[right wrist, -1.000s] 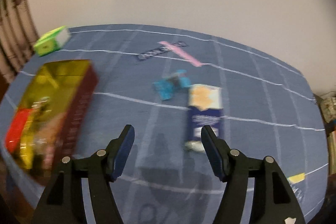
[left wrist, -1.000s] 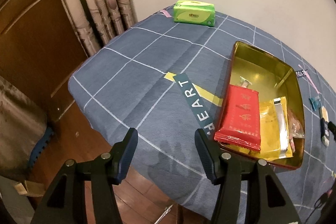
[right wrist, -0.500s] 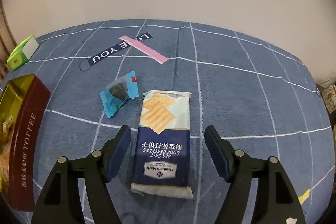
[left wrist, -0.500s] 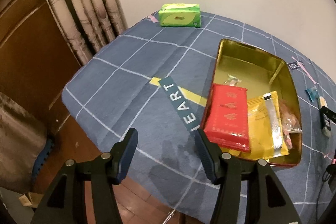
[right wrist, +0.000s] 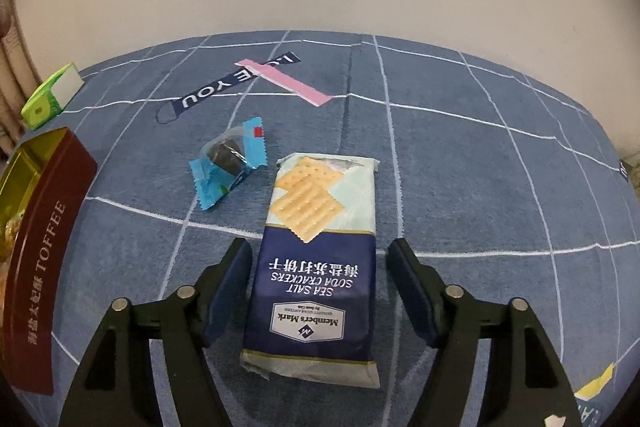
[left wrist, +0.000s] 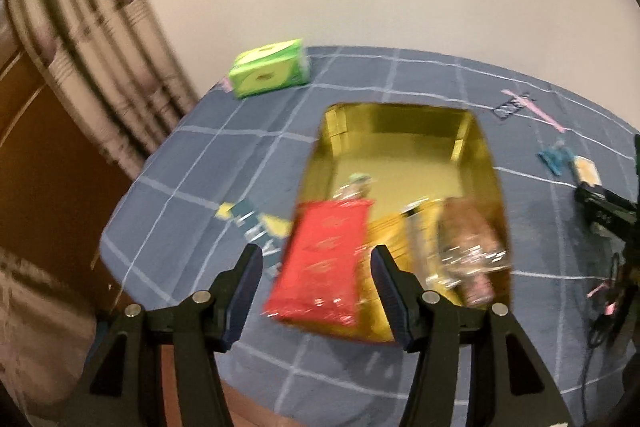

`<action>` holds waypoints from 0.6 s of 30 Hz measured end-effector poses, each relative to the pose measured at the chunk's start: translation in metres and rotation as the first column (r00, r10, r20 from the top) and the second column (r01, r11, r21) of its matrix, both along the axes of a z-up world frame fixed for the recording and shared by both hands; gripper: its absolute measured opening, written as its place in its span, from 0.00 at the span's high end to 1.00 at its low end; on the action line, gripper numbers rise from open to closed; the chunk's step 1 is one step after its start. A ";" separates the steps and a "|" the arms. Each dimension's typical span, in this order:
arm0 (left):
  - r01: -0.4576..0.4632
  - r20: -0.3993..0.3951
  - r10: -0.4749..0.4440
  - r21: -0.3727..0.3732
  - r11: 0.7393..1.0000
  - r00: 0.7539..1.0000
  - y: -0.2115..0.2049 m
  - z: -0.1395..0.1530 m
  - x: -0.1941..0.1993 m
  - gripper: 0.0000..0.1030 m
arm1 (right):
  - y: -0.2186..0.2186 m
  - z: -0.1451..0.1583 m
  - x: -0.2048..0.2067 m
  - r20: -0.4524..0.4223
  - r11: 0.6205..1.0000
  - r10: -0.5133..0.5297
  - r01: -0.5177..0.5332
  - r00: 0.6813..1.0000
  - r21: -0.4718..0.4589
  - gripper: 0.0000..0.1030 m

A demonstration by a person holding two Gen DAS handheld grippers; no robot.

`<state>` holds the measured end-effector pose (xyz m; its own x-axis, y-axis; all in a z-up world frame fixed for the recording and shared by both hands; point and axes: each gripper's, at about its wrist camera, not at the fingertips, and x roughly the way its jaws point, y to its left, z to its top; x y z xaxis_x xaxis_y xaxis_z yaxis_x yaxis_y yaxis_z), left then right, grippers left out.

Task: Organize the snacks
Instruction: 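Move the right gripper to the blue sea-salt cracker pack and grasp it, then grasp the small blue candy packet with the left gripper while the right holds the crackers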

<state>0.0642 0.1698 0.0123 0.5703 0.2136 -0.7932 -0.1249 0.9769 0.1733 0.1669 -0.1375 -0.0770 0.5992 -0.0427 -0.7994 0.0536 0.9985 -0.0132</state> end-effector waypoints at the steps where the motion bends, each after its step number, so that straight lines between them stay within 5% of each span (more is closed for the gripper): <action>1: 0.017 0.000 -0.017 -0.002 1.000 1.000 -0.007 0.001 0.003 0.44 | 0.000 0.000 -0.002 0.002 1.000 0.009 -0.009 1.000 -0.003 0.49; 9: 0.150 -0.014 -0.151 -0.034 0.988 0.989 -0.075 0.001 0.031 0.44 | -0.012 0.000 -0.011 0.015 0.998 0.070 -0.070 0.997 -0.005 0.54; 18: 0.239 -0.071 -0.249 -0.128 0.963 0.966 -0.130 -0.022 0.057 0.44 | -0.073 0.000 -0.022 0.018 0.999 0.038 -0.038 0.999 -0.019 0.54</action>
<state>0.1215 0.0402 -0.0099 0.5223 -0.0209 -0.8525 0.1303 0.9899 0.0556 0.1446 -0.2103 -0.0770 0.6154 -0.0341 -0.7875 0.0159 0.9994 -0.0308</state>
